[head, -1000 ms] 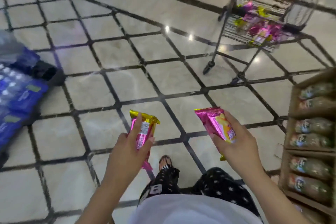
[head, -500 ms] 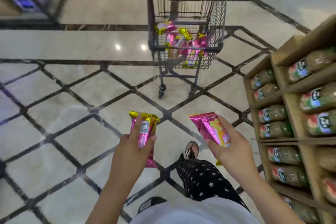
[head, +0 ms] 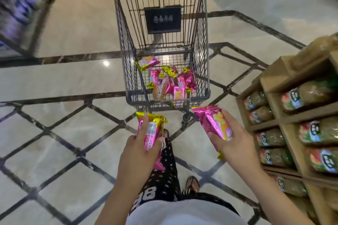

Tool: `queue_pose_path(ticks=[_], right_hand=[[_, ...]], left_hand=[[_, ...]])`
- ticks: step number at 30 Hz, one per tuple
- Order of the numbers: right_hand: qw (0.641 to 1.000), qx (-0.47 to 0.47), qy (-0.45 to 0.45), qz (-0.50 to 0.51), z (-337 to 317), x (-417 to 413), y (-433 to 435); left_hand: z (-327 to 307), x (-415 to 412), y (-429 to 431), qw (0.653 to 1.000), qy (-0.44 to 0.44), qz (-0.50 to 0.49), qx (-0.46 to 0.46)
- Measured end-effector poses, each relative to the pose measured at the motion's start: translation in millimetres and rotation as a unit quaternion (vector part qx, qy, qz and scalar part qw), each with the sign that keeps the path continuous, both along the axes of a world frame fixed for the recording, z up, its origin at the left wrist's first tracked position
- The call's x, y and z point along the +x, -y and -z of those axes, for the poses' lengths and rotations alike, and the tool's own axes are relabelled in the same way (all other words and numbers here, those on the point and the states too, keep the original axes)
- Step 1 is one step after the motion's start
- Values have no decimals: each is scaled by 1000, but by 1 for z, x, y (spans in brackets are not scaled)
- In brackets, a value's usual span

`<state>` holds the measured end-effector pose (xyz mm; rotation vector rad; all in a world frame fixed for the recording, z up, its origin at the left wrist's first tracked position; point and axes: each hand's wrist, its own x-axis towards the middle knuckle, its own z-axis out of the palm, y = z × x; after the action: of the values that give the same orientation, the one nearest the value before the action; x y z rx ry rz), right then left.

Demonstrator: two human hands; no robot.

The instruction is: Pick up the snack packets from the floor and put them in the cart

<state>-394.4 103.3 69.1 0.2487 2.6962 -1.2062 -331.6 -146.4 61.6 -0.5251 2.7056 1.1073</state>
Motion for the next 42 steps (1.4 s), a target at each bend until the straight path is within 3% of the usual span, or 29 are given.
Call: queue_pose_path(ticks=[11, 16, 20, 24, 26, 33, 37, 42], right_hand=[[998, 36, 34, 38, 11, -156, 109], [992, 107, 14, 59, 21, -199, 131], [990, 105, 13, 93, 29, -217, 136], [967, 197, 137, 85, 36, -225, 140], [957, 210, 181, 85, 36, -221, 138], [958, 180, 150, 167, 29, -154, 101], [937, 184, 205, 214, 31, -84, 71], [917, 186, 228, 271, 27, 16, 40]], left_hand=[[-6, -208, 104, 994, 21, 101, -44], [1, -271, 113, 986, 36, 147, -77], [6, -301, 112, 987, 9, 148, -68], [17, -315, 108, 983, 14, 154, -97], [21, -318, 104, 979, 36, 167, -111], [13, -287, 65, 958, 67, 250, -121], [17, -248, 27, 924, 75, 347, -141], [12, -181, -28, 853, 70, 488, -174]])
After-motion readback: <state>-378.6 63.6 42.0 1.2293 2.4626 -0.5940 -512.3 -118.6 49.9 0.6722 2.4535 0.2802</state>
